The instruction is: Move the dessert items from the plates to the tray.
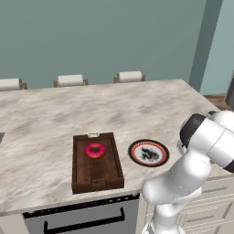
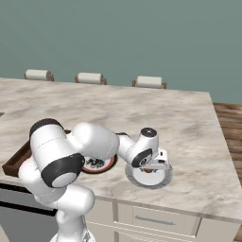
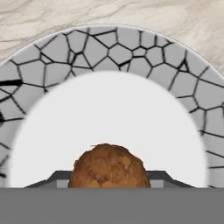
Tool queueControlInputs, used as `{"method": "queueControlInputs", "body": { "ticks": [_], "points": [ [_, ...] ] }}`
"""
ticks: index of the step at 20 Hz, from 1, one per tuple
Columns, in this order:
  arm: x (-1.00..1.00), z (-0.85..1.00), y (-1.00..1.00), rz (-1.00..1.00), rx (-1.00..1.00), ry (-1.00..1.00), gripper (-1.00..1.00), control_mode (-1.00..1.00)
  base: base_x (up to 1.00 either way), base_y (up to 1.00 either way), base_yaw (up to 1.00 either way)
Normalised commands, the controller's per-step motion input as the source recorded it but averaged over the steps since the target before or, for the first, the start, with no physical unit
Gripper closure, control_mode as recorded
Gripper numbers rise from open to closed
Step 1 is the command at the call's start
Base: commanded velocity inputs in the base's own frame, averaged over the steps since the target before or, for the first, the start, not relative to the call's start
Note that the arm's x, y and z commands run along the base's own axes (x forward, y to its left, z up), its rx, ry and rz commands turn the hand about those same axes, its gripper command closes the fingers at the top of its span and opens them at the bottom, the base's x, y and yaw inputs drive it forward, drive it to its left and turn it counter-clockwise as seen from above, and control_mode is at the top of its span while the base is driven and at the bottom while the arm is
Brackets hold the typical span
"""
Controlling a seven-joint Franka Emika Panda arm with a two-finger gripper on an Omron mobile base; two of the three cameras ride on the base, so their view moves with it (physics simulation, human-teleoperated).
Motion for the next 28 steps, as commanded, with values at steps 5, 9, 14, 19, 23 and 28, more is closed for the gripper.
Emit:
{"method": "queueControlInputs", "body": {
  "ticks": [5,9,14,19,23,28],
  "points": [
    [0.00,0.71,0.32,0.00,0.07,-0.09,1.00,-1.00,0.00,0.00,0.00],
    [0.00,0.63,0.57,0.00,0.07,-0.02,1.00,-1.00,0.00,0.00,0.00],
    [0.00,0.41,0.85,0.00,0.03,0.00,1.00,-1.00,0.00,0.00,0.00],
    [0.00,0.20,0.96,0.00,0.01,0.00,1.00,-1.00,0.00,0.00,0.00],
    [0.00,0.08,0.97,0.00,0.00,0.00,1.00,-1.00,0.00,0.00,0.00],
    [0.00,0.09,0.99,0.00,0.00,0.01,1.00,-1.00,0.00,0.00,0.00]
  ]
}}
